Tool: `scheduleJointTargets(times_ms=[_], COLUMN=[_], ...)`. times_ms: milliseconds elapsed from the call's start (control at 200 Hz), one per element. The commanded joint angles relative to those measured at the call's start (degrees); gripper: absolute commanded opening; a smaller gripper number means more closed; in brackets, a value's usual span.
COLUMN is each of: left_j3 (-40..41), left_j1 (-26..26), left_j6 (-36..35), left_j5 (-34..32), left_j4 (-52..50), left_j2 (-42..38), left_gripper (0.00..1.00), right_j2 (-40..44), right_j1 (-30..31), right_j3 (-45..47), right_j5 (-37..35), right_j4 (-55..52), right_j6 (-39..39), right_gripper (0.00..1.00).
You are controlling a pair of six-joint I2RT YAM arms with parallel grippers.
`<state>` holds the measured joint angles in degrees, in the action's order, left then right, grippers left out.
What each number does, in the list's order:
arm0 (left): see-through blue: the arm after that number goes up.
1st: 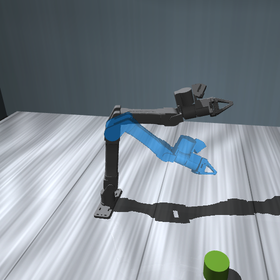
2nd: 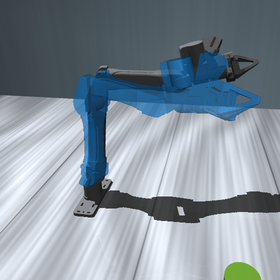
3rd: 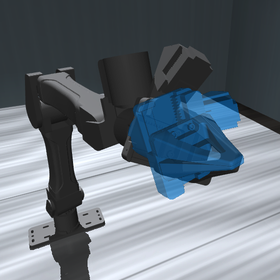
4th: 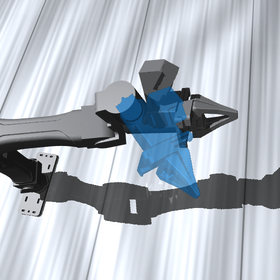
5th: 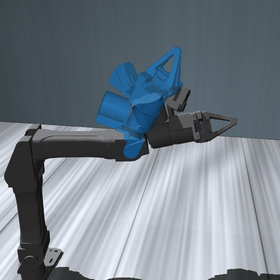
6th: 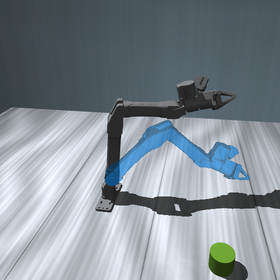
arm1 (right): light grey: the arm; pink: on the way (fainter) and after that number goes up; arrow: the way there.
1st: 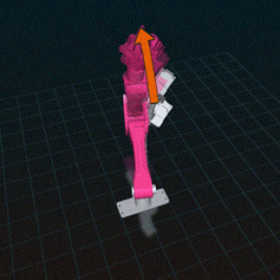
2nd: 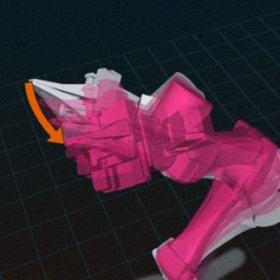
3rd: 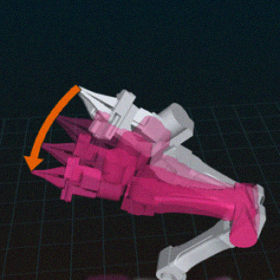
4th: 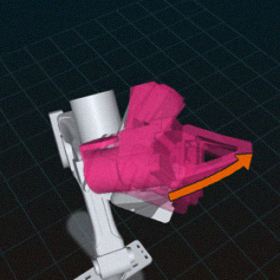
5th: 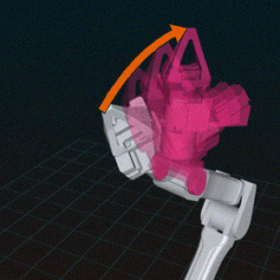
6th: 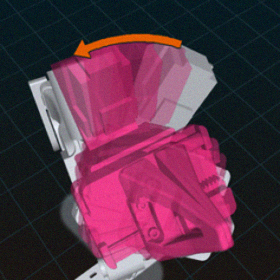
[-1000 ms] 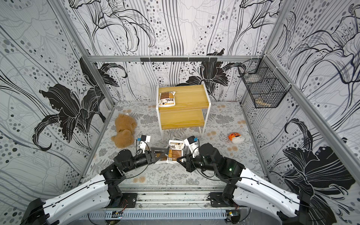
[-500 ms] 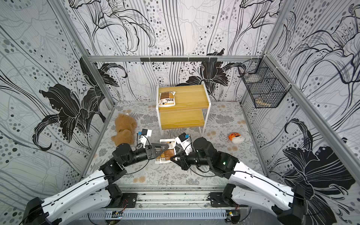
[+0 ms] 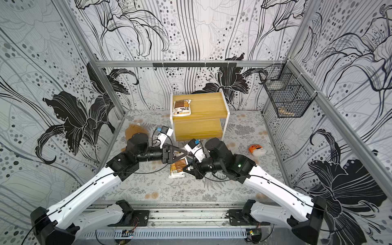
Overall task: Place the bagged coffee beans on the shelf by color
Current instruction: Pick up the bagged coffee beans at the center of the board.
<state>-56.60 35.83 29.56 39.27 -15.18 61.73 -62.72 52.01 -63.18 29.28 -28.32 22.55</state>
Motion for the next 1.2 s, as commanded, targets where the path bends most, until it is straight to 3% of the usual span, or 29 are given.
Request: scheduleJointTargets(times_ms=[0,456,696,791,931,1076,1196], left_j3=[-3.91,-13.28,-14.92,-15.45,-15.75,-15.57,-15.65], left_j1=[-0.31,-2.61,-4.53,-4.98,-5.20,-5.33,-5.48], left_j6=[-14.36,-24.92,-26.68,-26.90,-27.15,-26.97,-26.84], left_j5=[1.00,-0.31,0.19,1.05,1.82,2.01,1.68], left_j4=[-12.91,-22.02,-23.32,-23.32,-23.93,-23.93,-23.93], left_j2=[2.48,8.81,9.00,9.22,9.96,10.47,10.46], left_gripper=[0.78,0.76,0.75,0.66,0.34,0.32,0.21], right_j2=[-1.95,-5.29,-5.57,-5.66,-5.75,-5.75,-5.66], right_j1=[-0.64,-0.86,-0.97,-0.94,-1.03,-1.03,-1.28], right_j3=[-2.74,-4.80,-4.69,-4.84,-5.11,-5.03,-4.93], right_j5=[2.69,4.47,4.95,4.95,4.90,5.02,4.42], right_j4=[-3.87,-5.49,-5.94,-5.96,-6.25,-6.25,-6.49], right_j6=[-3.61,-5.57,-5.93,-5.89,-6.12,-6.28,-6.30], right_gripper=[0.10,0.10,0.09,0.09,0.09,0.09,0.13])
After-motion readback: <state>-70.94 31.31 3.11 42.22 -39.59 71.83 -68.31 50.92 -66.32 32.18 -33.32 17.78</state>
